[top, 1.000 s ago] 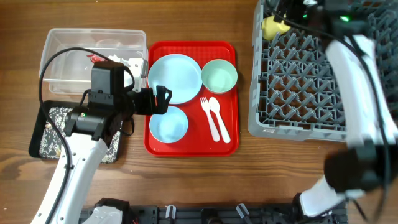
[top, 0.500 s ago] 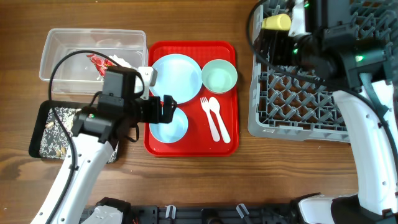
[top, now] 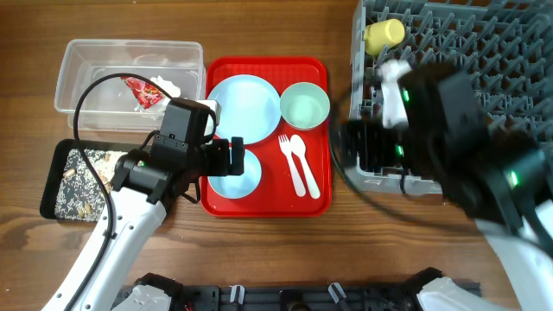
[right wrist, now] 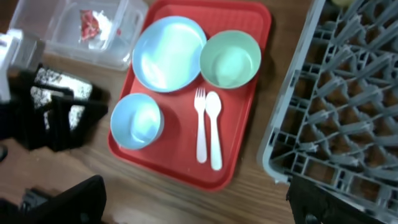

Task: Sort waste into correct bins and load items into the dishwasher rack
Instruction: 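Withdraw the right gripper from the rack toward the red tray, then reach the left gripper to the small blue bowl and grasp its rim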

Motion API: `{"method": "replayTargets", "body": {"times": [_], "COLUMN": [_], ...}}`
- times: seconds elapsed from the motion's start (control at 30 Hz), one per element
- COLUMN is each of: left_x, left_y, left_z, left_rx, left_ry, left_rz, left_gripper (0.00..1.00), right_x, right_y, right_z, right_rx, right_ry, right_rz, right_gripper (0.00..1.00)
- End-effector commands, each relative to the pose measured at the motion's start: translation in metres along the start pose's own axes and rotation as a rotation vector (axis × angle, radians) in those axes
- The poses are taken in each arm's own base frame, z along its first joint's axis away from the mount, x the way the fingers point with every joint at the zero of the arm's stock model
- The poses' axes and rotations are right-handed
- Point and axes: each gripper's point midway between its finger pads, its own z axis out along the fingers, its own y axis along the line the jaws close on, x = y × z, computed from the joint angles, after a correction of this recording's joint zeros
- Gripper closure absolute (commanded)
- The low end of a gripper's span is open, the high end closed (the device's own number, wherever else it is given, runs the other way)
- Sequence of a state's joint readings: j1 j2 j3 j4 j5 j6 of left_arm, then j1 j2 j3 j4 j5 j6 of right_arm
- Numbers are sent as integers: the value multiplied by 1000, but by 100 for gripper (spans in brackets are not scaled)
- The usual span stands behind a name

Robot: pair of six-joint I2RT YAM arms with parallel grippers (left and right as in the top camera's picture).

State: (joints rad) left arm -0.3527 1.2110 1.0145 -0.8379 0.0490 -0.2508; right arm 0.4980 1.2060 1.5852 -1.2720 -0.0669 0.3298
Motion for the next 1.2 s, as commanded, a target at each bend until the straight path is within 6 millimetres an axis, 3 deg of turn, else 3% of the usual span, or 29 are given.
{"method": "replayTargets", "body": {"times": [0.0, 0.23, 0.4, 0.73, 1.0, 1.17], "left_x": [-2, 10, 20, 23, 30, 35], "left_y": [1, 6, 4, 1, 16, 25], "left_z": [-1, 19, 31, 30, 46, 58], "left_rx": [-15, -39, -28, -8, -87, -136], "left_ry": [-3, 69, 126, 139, 171, 207], "left_rz": [-20, -22, -30, -32, -25, -23], "left_gripper": [0, 0, 0, 0, 0, 0], "right_x": [28, 47, 52, 45, 44, 43], "right_y": [-6, 7, 5, 6, 7, 9], "right_z": [-5, -19, -5, 15, 9, -11], "right_rx": [-15, -169, -158, -146, -154, -174], "right_ry": [-35, -145, -115, -87, -111, -180], "right_rz": [47, 25, 29, 32, 4, -54], "right_gripper": [4, 2, 2, 2, 3, 3]}}
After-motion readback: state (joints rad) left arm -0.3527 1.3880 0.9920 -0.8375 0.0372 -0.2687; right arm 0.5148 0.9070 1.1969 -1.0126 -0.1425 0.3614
